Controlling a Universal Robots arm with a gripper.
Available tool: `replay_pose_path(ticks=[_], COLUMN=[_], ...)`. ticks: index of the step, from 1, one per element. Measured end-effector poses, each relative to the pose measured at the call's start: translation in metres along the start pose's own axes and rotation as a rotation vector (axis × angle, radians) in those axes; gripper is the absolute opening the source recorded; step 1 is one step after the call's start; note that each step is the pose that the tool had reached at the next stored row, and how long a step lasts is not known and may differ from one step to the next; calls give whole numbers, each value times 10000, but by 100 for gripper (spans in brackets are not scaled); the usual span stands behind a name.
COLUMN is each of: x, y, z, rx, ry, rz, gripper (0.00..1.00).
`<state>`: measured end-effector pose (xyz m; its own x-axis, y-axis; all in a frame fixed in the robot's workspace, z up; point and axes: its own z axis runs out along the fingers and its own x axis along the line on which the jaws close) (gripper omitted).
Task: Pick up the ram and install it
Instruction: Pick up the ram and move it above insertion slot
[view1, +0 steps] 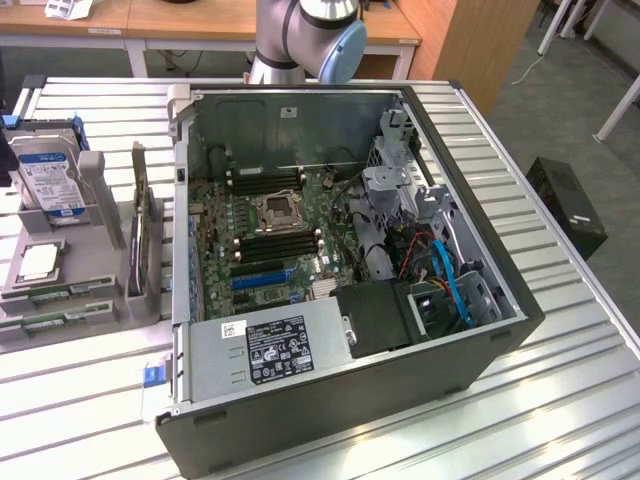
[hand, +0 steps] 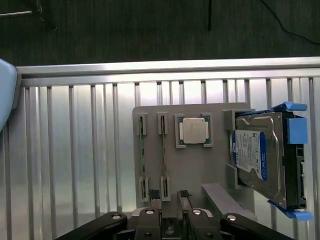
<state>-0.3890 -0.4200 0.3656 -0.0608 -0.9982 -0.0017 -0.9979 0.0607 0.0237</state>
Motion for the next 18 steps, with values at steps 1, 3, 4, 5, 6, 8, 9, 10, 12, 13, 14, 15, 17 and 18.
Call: replay_pose_path(ticks=[1, 3, 4, 5, 6, 8, 9, 10, 12, 13, 14, 15, 17, 18], x=[0, 0, 0, 1, 1, 2, 2, 2, 2, 2, 2, 2, 2, 2], y=[0, -1, -2, -2, -2, -3, -4, -4, -5, -6, -6, -6, -7, -8], z=[18, 56, 73, 91, 109, 146, 164, 183, 219, 237, 254, 274, 310, 328], rx=[1, 1, -1, 0, -1, 0, -1, 1, 0, 1, 0, 0, 0, 0], ry=[0, -1, 0, 0, 1, 0, 0, 0, 0, 0, 1, 0, 1, 0], rz=[0, 1, 0, 0, 0, 0, 0, 0, 0, 0, 0, 0, 0, 0], gripper=[27, 27, 27, 27, 27, 27, 27, 27, 27, 27, 27, 27, 27, 27])
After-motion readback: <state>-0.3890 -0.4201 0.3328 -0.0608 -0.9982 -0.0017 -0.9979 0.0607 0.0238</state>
